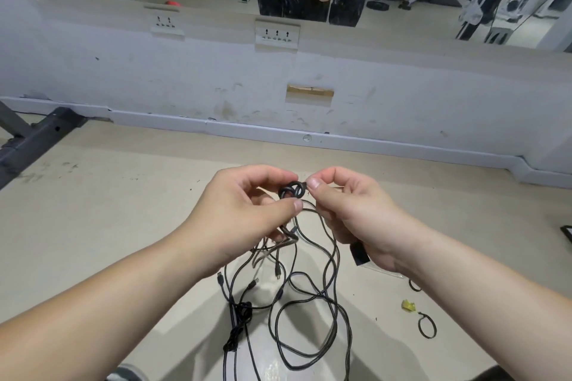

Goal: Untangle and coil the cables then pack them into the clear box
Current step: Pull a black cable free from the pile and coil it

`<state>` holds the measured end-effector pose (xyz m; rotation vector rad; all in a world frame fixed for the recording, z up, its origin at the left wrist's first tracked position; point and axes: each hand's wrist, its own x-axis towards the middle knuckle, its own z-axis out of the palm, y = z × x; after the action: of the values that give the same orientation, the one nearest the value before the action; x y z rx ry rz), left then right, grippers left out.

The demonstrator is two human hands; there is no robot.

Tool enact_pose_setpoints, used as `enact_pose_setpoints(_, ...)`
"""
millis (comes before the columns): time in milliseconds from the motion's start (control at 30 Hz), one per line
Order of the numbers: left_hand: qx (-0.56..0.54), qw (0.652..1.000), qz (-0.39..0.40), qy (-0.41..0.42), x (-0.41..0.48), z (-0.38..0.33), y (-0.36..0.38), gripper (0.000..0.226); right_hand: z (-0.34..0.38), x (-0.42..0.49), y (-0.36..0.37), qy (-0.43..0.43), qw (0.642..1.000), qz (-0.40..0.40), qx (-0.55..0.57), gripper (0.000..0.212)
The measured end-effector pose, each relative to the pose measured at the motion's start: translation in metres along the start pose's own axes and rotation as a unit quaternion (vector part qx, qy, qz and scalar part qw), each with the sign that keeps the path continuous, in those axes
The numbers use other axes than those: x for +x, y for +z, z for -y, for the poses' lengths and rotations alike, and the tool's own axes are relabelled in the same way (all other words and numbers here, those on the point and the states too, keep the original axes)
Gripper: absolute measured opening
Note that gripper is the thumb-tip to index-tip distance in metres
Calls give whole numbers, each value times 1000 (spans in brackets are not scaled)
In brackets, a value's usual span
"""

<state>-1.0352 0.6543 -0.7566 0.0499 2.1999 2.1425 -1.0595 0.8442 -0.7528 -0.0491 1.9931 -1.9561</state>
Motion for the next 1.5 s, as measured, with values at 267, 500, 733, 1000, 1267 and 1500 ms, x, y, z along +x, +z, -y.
enact_pose_setpoints(267,134,987,-26,81,-2,6,5,23,-1,-5,12,-45,997,-19,-54,19)
enact_pose_setpoints(500,174,978,-12,116,-5,11,6,37,-6,-3,13,-53,991,-3,-121,23)
enact_pose_setpoints(733,282,952,-12,123,-7,6,3,25,-5,-4,10,-50,982,66,-171,26)
enact_pose_setpoints(1000,344,934,-18,97,-6,4,6,23,-4,0,11,-35,980,10,-196,20)
enact_pose_setpoints(1267,27,996,-86,-12,-1,-1,7,14,-8,6,2,57,994,-1,-97,23)
enact_pose_setpoints(1500,203,973,105,-32,-9,8,6,42,-14,1,4,-39,975,-5,-219,15)
